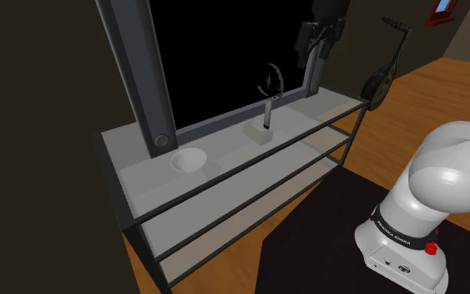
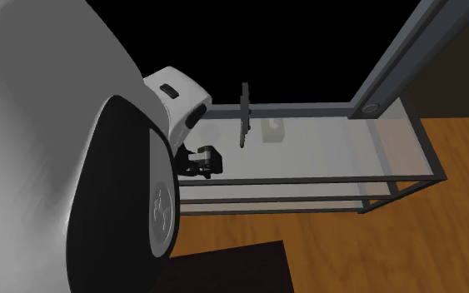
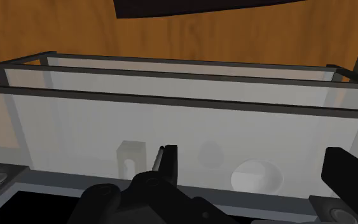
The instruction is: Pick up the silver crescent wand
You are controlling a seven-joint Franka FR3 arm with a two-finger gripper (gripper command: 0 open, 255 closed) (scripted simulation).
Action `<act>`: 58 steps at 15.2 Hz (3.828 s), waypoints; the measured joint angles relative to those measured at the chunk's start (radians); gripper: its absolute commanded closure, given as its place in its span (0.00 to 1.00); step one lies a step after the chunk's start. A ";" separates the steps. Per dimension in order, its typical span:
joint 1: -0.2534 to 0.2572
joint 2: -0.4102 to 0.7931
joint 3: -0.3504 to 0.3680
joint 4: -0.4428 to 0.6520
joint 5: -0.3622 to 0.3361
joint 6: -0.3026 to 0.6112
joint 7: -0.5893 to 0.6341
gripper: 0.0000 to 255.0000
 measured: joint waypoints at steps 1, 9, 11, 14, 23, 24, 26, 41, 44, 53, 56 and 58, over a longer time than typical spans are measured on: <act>0.000 0.000 0.000 0.000 0.000 0.000 0.000 0.00; -0.001 0.280 -0.134 0.177 0.004 0.052 -0.178 0.00; 0.001 0.366 -0.167 0.244 0.016 0.054 -0.231 0.00; 0.002 0.492 -0.210 0.348 0.045 0.046 -0.307 0.00; -0.045 0.937 -0.296 0.789 0.186 -0.063 -0.542 0.00; -0.057 0.988 -0.298 0.847 0.202 -0.084 -0.563 0.00; -0.077 1.079 -0.298 0.948 0.231 -0.119 -0.593 0.00; -0.082 1.114 -0.295 0.887 0.243 -0.033 -0.618 1.00; -0.082 1.114 -0.295 0.887 0.243 -0.033 -0.618 1.00; -0.089 1.120 -0.296 0.985 0.243 -0.125 -0.610 1.00; -0.095 1.135 -0.296 1.052 0.247 -0.177 -0.606 1.00; -0.098 1.137 -0.297 1.082 0.247 -0.204 -0.605 1.00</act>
